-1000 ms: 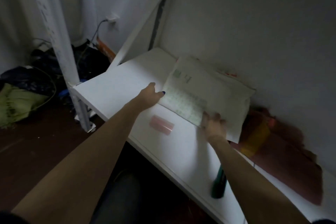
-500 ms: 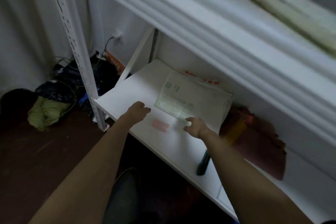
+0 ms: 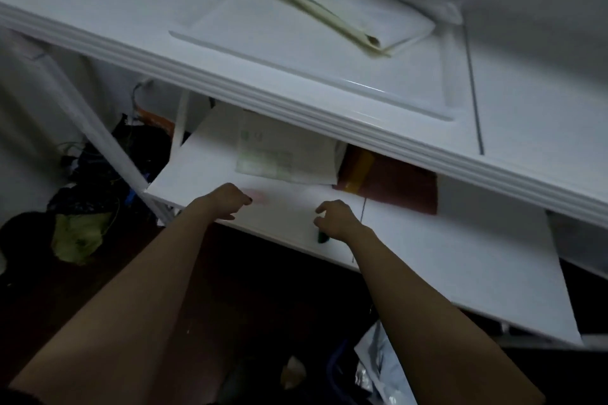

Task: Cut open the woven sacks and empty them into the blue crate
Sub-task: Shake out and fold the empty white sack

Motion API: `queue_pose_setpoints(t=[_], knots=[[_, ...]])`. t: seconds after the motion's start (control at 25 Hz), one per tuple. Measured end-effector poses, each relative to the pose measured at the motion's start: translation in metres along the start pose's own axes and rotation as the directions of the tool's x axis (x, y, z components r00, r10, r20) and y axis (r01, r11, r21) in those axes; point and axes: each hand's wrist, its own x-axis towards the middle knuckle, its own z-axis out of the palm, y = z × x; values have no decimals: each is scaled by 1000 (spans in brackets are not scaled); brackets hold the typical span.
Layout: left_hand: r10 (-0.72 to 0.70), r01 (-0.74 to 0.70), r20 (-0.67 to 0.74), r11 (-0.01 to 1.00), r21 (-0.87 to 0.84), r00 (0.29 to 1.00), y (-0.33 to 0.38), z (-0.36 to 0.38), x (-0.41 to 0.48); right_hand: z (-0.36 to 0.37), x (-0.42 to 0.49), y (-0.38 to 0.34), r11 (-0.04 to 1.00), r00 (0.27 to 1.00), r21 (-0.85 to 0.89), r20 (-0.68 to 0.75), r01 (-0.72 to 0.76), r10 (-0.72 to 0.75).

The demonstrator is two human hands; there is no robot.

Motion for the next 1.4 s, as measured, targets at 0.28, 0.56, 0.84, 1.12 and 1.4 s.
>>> queue_pose_setpoints(t=[0.28,0.56,0.84,1.12,1.4], knots=[[54,-145,307,948,282,950,24,89,-13,31,-93,97,903,907,170,-85,-394,412],[65,-386,536,766,513,842,45,217,-46,74,-222,191,714,732,265,-46,-648,680],[134,-577,619,553,601,774,79,315,-92,107,-321,269,562,617,404,8,-722,787],[99,-534,605,595,601,790,56,422,-136,120,-401,353,519,611,501,26,-693,791],[60,-452,528,603,658,847,-2,470,-130,162,-389,387,480,669,635,80,-606,739]])
